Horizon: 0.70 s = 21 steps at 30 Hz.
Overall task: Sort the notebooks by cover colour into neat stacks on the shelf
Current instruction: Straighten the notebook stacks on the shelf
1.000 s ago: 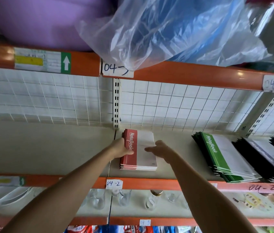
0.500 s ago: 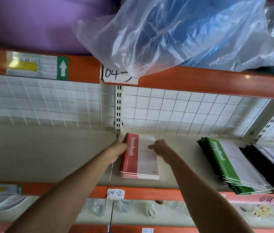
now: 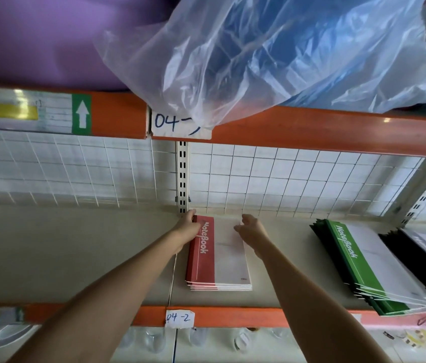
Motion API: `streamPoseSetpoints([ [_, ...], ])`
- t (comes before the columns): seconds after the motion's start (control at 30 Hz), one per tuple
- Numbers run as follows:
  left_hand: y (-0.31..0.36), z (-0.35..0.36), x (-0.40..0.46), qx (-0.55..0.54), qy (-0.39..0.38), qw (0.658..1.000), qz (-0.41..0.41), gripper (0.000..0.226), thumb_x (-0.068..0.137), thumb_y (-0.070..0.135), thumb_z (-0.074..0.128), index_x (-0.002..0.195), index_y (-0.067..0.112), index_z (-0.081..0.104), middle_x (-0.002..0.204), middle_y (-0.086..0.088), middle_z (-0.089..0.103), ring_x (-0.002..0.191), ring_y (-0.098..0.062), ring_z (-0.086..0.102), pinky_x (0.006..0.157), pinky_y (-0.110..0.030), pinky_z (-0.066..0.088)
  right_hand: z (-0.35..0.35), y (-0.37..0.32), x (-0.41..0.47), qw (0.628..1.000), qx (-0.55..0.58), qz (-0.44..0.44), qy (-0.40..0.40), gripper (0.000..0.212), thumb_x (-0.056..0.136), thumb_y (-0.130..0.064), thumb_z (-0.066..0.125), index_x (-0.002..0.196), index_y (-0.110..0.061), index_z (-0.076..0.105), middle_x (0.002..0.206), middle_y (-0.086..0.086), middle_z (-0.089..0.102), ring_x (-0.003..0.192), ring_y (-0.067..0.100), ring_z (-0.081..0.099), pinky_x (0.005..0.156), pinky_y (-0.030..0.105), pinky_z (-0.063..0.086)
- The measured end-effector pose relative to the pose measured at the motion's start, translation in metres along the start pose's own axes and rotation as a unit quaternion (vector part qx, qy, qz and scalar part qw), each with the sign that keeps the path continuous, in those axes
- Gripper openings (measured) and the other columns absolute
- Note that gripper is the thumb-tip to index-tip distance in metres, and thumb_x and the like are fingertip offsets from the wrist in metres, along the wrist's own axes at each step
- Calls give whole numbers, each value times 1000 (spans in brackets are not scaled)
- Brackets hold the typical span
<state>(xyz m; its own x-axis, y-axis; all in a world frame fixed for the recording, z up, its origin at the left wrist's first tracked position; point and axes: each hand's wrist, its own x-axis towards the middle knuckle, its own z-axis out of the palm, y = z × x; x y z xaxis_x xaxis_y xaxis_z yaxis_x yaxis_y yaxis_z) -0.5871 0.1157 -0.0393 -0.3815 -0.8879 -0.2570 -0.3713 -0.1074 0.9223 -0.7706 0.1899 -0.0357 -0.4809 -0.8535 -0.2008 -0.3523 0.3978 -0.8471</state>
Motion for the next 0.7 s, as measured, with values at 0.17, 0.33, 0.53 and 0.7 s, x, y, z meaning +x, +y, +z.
streamPoseSetpoints([
  [0.17, -16, 12, 9, -65, 11, 998, -8, 64, 102, 34, 50, 156, 36, 15, 159, -6, 29, 131, -28, 49, 104, -48, 46, 22, 0, -4, 999, 47, -14, -16, 70, 90, -17, 63, 152, -15, 31, 145, 10, 47, 129, 29, 49, 107, 38, 42],
  [0.33, -17, 13, 12, -77, 12, 997, 0, 64, 101, 30, 52, 155, 37, 17, 158, -6, 32, 130, -29, 50, 97, -42, 51, 26, 9, 4, 997, 54, -43, -32, 71, 91, -17, 64, 152, -18, 29, 147, 12, 43, 130, 28, 47, 108, 42, 42],
  [0.53, -21, 21, 13, -95, 31, 995, 17, 66, 102, 39, 49, 157, 32, 14, 163, -4, 19, 144, -27, 31, 117, -51, 29, 25, 21, 1, 982, 175, -53, -44, 66, 98, -23, 59, 155, -17, 26, 158, 1, 29, 146, 18, 27, 106, 24, 23],
  [0.7, -19, 24, 12, -162, 27, 986, 40, 65, 103, 47, 39, 158, 28, 10, 165, 1, 9, 150, -23, 16, 121, -49, 15, 21, 22, 10, 973, 216, -15, -76, 75, 95, -62, 47, 154, -19, 30, 158, 0, 32, 144, 17, 33, 119, 34, 20],
])
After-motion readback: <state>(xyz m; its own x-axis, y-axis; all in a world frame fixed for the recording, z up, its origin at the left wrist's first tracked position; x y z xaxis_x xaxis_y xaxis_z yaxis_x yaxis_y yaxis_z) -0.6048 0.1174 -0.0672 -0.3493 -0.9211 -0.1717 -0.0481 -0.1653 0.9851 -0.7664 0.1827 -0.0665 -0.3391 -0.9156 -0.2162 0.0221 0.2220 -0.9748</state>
